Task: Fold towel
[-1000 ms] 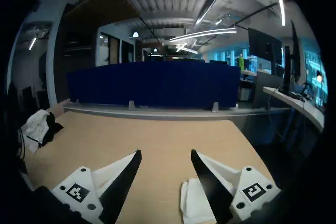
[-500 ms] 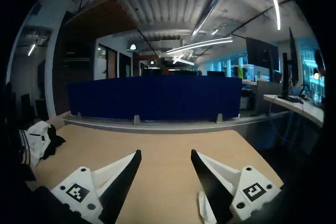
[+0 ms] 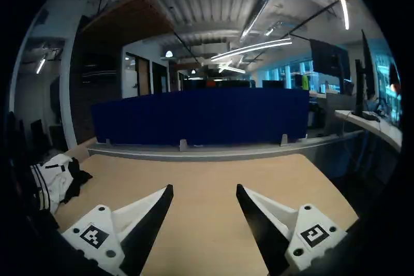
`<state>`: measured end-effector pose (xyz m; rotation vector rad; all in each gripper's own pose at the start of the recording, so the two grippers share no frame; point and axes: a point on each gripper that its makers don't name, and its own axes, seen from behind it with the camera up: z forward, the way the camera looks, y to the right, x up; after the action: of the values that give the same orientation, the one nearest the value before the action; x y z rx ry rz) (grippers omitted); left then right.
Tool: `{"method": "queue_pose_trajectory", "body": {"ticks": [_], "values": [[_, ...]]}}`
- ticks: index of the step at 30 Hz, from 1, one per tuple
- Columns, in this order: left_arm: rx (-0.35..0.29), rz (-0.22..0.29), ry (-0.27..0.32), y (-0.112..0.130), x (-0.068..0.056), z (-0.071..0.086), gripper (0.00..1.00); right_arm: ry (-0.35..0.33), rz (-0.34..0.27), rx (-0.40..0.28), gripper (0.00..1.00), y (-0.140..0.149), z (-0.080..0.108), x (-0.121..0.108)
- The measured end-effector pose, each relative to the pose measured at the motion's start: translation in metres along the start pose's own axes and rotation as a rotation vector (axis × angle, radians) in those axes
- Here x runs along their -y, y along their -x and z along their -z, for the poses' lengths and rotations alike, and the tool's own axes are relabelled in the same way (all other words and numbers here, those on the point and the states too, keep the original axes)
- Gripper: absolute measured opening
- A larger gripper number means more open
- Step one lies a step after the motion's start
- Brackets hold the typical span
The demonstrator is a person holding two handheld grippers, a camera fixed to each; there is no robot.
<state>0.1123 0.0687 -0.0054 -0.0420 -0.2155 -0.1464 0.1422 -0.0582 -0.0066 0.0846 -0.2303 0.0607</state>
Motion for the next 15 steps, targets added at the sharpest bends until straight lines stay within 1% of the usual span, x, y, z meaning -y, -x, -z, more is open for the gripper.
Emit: {"method": "queue_pose_trajectory", "body": {"ticks": [4,8,11,15], "values": [[-0.041,-0.012,-0.008,-0.007,0.005,-0.001,0.84,-0.007,-0.034,0.005,0.94,-0.004,-0.004,0.007],[-0.081,-0.028,-0.026,-0.012,0.014,-0.002,0.84,0.004,-0.073,0.024,0.94,-0.003,-0.009,0.008],[-0.110,-0.054,-0.044,-0.013,0.020,-0.002,0.84,0.020,-0.085,0.043,0.94,0.000,-0.012,0.004],[-0.143,-0.093,-0.039,-0.009,0.020,0.000,0.84,0.043,-0.082,0.051,0.94,-0.001,-0.016,0.004]]}}
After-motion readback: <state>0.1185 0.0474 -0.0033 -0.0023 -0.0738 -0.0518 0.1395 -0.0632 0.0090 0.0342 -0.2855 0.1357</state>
